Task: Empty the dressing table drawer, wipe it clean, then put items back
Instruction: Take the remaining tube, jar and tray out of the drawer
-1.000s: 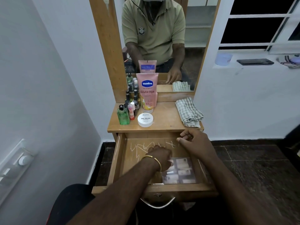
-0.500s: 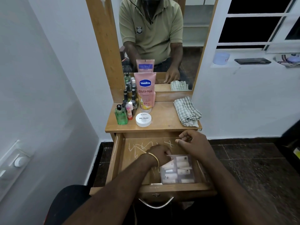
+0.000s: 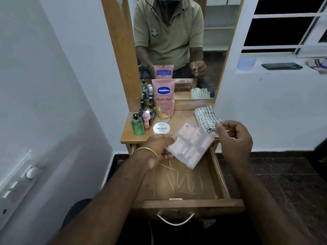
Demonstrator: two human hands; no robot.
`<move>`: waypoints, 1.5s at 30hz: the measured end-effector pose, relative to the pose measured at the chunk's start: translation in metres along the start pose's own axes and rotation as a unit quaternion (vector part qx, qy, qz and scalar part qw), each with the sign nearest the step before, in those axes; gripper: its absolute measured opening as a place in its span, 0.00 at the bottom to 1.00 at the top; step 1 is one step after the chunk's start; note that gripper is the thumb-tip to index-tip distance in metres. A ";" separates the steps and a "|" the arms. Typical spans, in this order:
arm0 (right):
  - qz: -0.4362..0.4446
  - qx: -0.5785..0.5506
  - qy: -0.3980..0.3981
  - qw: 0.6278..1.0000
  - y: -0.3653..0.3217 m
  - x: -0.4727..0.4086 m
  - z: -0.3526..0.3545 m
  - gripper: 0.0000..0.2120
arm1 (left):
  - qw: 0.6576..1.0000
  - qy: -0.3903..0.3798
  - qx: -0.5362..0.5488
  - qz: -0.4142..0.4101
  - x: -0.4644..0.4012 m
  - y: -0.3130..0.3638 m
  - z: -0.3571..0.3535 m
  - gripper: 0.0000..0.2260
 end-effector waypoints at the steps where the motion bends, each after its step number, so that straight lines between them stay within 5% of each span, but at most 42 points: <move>1: -0.021 -0.005 -0.012 1.000 0.002 0.000 -0.005 0.04 | 0.999 0.016 0.038 0.005 0.000 0.002 0.000 0.03; 8: -0.204 -0.066 -0.155 0.964 0.049 0.020 -0.049 0.13 | 0.976 0.091 0.193 0.037 0.004 -0.007 -0.012 0.14; 20: -0.216 -0.057 -0.134 0.965 0.077 0.021 -0.055 0.12 | 0.974 0.152 0.164 0.026 0.000 -0.025 -0.003 0.07; 25: -0.011 0.187 -0.129 0.974 0.048 0.018 -0.056 0.09 | 0.971 0.170 0.168 0.026 -0.003 -0.022 -0.004 0.10; 29: 0.179 0.356 -0.108 0.911 0.011 0.021 -0.077 0.10 | 0.965 0.194 0.173 0.022 -0.003 -0.021 -0.003 0.15; 37: 0.178 0.497 -0.232 0.817 0.008 0.003 -0.136 0.18 | 0.976 0.173 0.128 0.042 0.005 -0.024 -0.005 0.09; 40: 0.190 0.524 -0.216 0.801 0.008 0.005 -0.135 0.19 | 0.978 0.195 -0.028 -0.066 0.015 -0.014 0.012 0.16; 41: 0.194 0.529 -0.213 0.798 0.008 0.005 -0.135 0.19 | 0.957 0.196 -0.163 -0.138 0.020 -0.002 0.016 0.17; 43: 0.189 0.527 -0.218 0.799 0.009 0.004 -0.136 0.19 | 0.832 0.161 -0.444 -0.292 0.033 0.025 0.000 0.17; 45: 0.184 0.512 -0.216 0.811 0.009 0.000 -0.135 0.18 | 0.734 0.110 -0.552 -0.379 0.037 0.034 -0.021 0.17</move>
Point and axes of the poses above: each hand's wrist, its own x-axis away from the middle knuckle, its own z-axis out of the back of the hand, y = z × x, the point moved 9 cm from there along -x, towards the middle knuckle, and after that the axes turned 9 degrees about -z, right-handed, at the moved point
